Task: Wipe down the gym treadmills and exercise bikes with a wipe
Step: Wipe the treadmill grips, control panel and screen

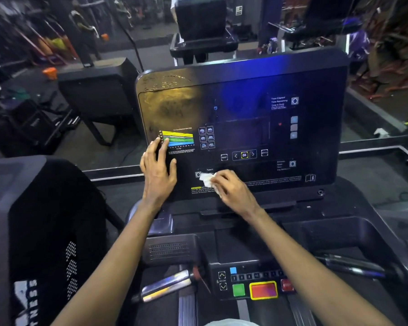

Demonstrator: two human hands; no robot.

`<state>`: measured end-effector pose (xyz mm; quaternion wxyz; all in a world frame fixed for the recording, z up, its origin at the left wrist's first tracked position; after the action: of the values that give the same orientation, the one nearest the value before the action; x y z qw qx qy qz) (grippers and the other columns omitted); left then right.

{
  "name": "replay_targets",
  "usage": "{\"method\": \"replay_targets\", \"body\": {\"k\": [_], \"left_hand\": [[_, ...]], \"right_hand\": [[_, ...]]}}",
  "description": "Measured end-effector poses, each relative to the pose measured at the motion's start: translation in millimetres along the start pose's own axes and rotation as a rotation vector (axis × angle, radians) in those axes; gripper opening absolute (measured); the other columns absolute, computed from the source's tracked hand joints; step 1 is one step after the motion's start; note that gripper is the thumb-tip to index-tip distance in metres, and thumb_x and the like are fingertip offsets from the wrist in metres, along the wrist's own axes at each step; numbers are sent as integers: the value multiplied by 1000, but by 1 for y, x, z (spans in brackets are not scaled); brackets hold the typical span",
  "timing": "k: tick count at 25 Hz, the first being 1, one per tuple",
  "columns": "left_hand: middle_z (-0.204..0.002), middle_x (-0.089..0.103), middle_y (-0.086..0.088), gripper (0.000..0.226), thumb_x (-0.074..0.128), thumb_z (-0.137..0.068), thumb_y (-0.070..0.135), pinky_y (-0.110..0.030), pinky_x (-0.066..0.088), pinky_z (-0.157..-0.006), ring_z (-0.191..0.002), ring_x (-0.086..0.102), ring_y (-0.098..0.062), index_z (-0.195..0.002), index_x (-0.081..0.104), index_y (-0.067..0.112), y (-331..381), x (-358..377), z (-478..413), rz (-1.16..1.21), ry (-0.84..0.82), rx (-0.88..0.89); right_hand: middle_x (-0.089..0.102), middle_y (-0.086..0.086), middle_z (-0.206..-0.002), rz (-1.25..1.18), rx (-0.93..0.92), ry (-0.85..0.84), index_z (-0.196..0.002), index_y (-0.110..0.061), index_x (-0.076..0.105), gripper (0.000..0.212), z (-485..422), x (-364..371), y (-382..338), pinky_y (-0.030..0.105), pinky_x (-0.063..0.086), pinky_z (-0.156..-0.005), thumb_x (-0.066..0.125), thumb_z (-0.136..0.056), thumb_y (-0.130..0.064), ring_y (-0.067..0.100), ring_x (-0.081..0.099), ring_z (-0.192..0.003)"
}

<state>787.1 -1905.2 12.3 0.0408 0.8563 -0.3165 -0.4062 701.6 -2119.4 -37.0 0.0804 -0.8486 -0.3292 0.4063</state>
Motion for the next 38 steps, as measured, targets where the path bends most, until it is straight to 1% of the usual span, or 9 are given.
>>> {"method": "replay_targets", "body": {"k": [5, 7, 9, 15, 20, 24, 28, 30, 38], "left_hand": [[-153, 33, -9, 56, 58, -95, 21, -45, 27, -112, -139, 33, -26, -148, 40, 17, -6, -7, -3, -22, -12, 12], [-153, 34, -10, 55, 58, -96, 22, -45, 27, -112, -140, 33, -26, -147, 40, 14, -9, -11, -11, -12, -3, 25], [-155, 33, -9, 56, 58, -96, 21, -45, 25, -114, -142, 31, -24, -148, 39, 12, -14, -16, -21, -6, -6, 46], [-161, 24, -5, 64, 56, -97, 19, -45, 18, -119, -149, 19, -20, -153, 27, 10, -31, -27, -48, 42, -30, 63], [-162, 20, -6, 68, 57, -96, 21, -47, 24, -118, -150, 19, -20, -154, 24, 9, -40, -32, -56, 58, -36, 115], [-161, 23, -7, 67, 58, -95, 17, -49, 28, -116, -149, 22, -19, -153, 26, 7, -44, -33, -62, 91, -25, 145], [-159, 26, -13, 68, 60, -91, 12, -51, 34, -112, -147, 27, -23, -151, 30, 2, -51, -32, -68, 137, 1, 200], [-160, 26, -13, 68, 59, -91, 13, -51, 33, -112, -147, 27, -23, -151, 29, 2, -51, -31, -67, 146, -4, 206], [-161, 23, -10, 65, 57, -96, 17, -46, 22, -119, -150, 19, -20, -153, 26, 4, -40, -37, -80, 107, -17, 238]], "right_hand": [[64, 10, -118, 25, 68, 351, -114, -1, 70, 23, -61, -21, 8, 36, 47, -102, 61, -93, 3, 24, 56, -114], [53, 13, -141, 126, -17, 199, -133, -1, 57, 36, -61, -1, -5, 39, 35, -114, 54, -98, -4, 25, 44, -136], [25, 5, -161, 345, -19, -16, -152, -9, 33, 52, -53, 15, -13, 40, 18, -122, 45, -103, -21, 18, 17, -150], [-4, 3, -165, 429, 234, 22, -157, -12, 3, 68, -116, 8, -30, 41, 6, -124, 36, -103, -35, 18, -7, -152], [0, 5, -165, 517, 143, 24, -157, -11, 5, 70, -166, 13, -45, 41, 7, -124, 32, -102, -45, 19, -4, -152], [-3, 6, -165, 479, 260, 108, -157, -9, 5, 70, -201, 15, -59, 42, 5, -124, 29, -102, -46, 22, -5, -152], [9, 2, -165, 469, 24, -2, -157, -13, 16, 65, -221, 32, -79, 38, 5, -124, 34, -102, -43, 19, 2, -152], [11, 1, -165, 502, 28, 18, -157, -15, 17, 63, -238, 28, -82, 38, 6, -123, 32, -101, -42, 17, 5, -152], [6, 8, -165, 426, 644, 443, -157, -9, 9, 67, -199, -18, -26, 49, 13, -121, 28, -102, -42, 23, 3, -152]]}}
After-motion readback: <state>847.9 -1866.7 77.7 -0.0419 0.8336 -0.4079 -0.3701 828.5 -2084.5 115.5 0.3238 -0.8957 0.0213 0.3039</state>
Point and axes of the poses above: each hand's wrist, its own z-axis away from the middle knuckle, its own x-axis out of the palm, y = z × x, the point moved 2 cm from there along -z, towards the middle knuckle
